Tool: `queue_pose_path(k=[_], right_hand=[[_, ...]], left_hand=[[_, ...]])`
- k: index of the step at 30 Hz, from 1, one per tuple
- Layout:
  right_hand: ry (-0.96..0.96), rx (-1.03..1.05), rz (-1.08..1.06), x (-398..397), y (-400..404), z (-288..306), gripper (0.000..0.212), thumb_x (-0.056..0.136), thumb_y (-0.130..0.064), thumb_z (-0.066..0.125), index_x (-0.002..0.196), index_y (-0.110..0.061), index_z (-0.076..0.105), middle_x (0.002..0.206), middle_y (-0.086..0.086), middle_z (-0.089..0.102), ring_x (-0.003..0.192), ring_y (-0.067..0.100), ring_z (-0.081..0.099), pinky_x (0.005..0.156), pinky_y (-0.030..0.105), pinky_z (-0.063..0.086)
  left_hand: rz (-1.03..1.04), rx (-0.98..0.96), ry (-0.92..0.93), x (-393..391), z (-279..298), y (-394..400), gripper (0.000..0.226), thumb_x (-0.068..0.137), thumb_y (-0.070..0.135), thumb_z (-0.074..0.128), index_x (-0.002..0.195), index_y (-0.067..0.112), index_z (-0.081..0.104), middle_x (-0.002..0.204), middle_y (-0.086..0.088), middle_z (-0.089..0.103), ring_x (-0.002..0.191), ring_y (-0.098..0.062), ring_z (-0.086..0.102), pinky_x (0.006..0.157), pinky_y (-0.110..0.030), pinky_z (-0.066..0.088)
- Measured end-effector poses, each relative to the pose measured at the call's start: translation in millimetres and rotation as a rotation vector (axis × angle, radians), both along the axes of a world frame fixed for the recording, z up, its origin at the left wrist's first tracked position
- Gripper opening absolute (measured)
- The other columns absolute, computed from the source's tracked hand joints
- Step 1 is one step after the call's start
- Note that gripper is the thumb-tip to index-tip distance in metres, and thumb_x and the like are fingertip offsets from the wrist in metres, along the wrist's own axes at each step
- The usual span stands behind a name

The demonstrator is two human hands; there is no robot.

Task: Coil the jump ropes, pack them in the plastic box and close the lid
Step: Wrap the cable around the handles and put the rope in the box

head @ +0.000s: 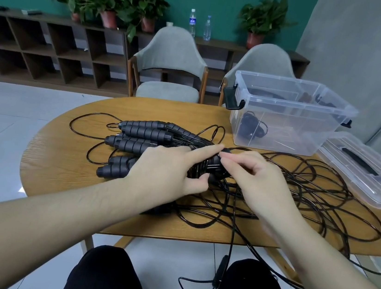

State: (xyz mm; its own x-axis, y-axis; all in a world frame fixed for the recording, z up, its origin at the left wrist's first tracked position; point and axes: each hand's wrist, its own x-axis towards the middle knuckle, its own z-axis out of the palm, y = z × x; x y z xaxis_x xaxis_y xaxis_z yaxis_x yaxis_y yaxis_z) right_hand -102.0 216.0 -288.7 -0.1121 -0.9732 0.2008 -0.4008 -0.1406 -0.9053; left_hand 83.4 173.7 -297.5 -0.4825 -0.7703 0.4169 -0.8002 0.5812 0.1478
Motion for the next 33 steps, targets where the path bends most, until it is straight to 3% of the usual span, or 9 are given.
queue_pose_path(k=[2, 4, 9, 14, 18, 22, 25, 30, 33], right_hand=[[0.036, -0.001, 0.045, -2.9, -1.3, -2.6, 0.019, 0.096, -0.028, 0.063, 0.104, -0.043, 0.072, 0.107, -0.015, 0.065, 0.095, -0.008, 0.058, 0.079, 0.008, 0.042], [0.146, -0.13, 0.042, -3.9, 1.3, -7.7, 0.018, 0.093, -0.027, 0.065, 0.105, -0.041, 0.067, 0.099, -0.013, 0.063, 0.089, 0.0, 0.058, 0.075, 0.008, 0.042], [0.69, -0.369, 0.069, -9.3, 3.0, -21.3, 0.019, 0.087, -0.042, 0.065, 0.099, -0.028, 0.07, 0.098, -0.013, 0.056, 0.095, 0.01, 0.048, 0.084, 0.025, 0.044], [0.663, -0.483, 0.011, -6.0, 5.2, -10.3, 0.011, 0.089, -0.029, 0.063, 0.097, -0.024, 0.058, 0.087, -0.015, 0.05, 0.082, 0.003, 0.04, 0.074, 0.012, 0.037], [0.746, -0.445, 0.009, -7.6, -0.2, -7.3, 0.019, 0.091, -0.034, 0.058, 0.107, -0.026, 0.065, 0.09, -0.011, 0.06, 0.087, 0.012, 0.049, 0.074, 0.034, 0.048], [0.905, -0.407, -0.022, -10.5, -2.8, -6.0, 0.017, 0.095, -0.035, 0.056, 0.104, -0.026, 0.068, 0.088, -0.008, 0.064, 0.086, 0.02, 0.056, 0.074, 0.041, 0.049], [0.87, -0.385, -0.031, -1.2, -2.7, -3.5, 0.01, 0.097, -0.033, 0.054, 0.097, -0.025, 0.059, 0.078, -0.013, 0.058, 0.08, 0.017, 0.053, 0.073, 0.04, 0.046], [0.601, -0.272, -0.024, 17.8, -8.6, -9.3, 0.007, 0.101, -0.028, 0.043, 0.096, -0.023, 0.045, 0.079, -0.009, 0.05, 0.082, 0.014, 0.047, 0.067, 0.031, 0.03], [0.493, -0.21, -0.013, 18.7, -11.8, -15.2, 0.006, 0.101, -0.025, 0.042, 0.095, -0.024, 0.044, 0.081, -0.007, 0.052, 0.081, 0.014, 0.049, 0.066, 0.031, 0.031]], left_hand=[[0.007, 0.127, 0.048, 0.3, 0.9, 0.6, 0.058, 0.087, 0.061, 0.043, 0.144, 0.057, 0.03, 0.095, 0.013, 0.067, 0.084, -0.01, 0.064, 0.074, -0.031, 0.054], [0.007, 0.231, 0.127, 1.1, 4.7, 0.0, 0.055, 0.085, 0.059, 0.046, 0.138, 0.056, 0.036, 0.091, 0.016, 0.067, 0.078, -0.007, 0.062, 0.072, -0.028, 0.052], [-0.017, 0.286, 0.219, 3.5, 7.8, -4.0, 0.053, 0.085, 0.058, 0.048, 0.138, 0.057, 0.04, 0.092, 0.018, 0.068, 0.069, -0.002, 0.057, 0.063, -0.022, 0.043], [-0.018, 0.284, 0.219, 3.4, 13.6, -5.9, 0.051, 0.082, 0.062, 0.043, 0.132, 0.056, 0.04, 0.083, 0.016, 0.066, 0.067, -0.004, 0.058, 0.062, -0.028, 0.047], [-0.013, 0.27, 0.18, 2.3, 16.4, -4.3, 0.05, 0.082, 0.063, 0.042, 0.132, 0.054, 0.041, 0.082, 0.013, 0.067, 0.067, -0.004, 0.058, 0.063, -0.029, 0.048], [-0.003, 0.259, 0.147, -0.2, 20.1, -2.5, 0.053, 0.083, 0.066, 0.037, 0.135, 0.056, 0.037, 0.083, 0.014, 0.067, 0.071, -0.005, 0.06, 0.066, -0.029, 0.05], [0.01, 0.265, 0.173, -6.1, 15.4, -2.0, 0.048, 0.091, 0.06, 0.035, 0.138, 0.058, 0.029, 0.08, 0.014, 0.064, 0.074, -0.01, 0.062, 0.066, -0.032, 0.049], [0.004, 0.31, 0.179, -17.8, 11.5, -11.4, 0.045, 0.103, 0.047, 0.035, 0.148, 0.052, 0.03, 0.085, 0.011, 0.064, 0.078, -0.015, 0.058, 0.071, -0.034, 0.045], [-0.051, 0.432, 0.325, -20.6, 1.4, -18.6, 0.041, 0.104, 0.041, 0.041, 0.144, 0.049, 0.038, 0.098, 0.012, 0.069, 0.086, -0.011, 0.064, 0.077, -0.033, 0.05]])
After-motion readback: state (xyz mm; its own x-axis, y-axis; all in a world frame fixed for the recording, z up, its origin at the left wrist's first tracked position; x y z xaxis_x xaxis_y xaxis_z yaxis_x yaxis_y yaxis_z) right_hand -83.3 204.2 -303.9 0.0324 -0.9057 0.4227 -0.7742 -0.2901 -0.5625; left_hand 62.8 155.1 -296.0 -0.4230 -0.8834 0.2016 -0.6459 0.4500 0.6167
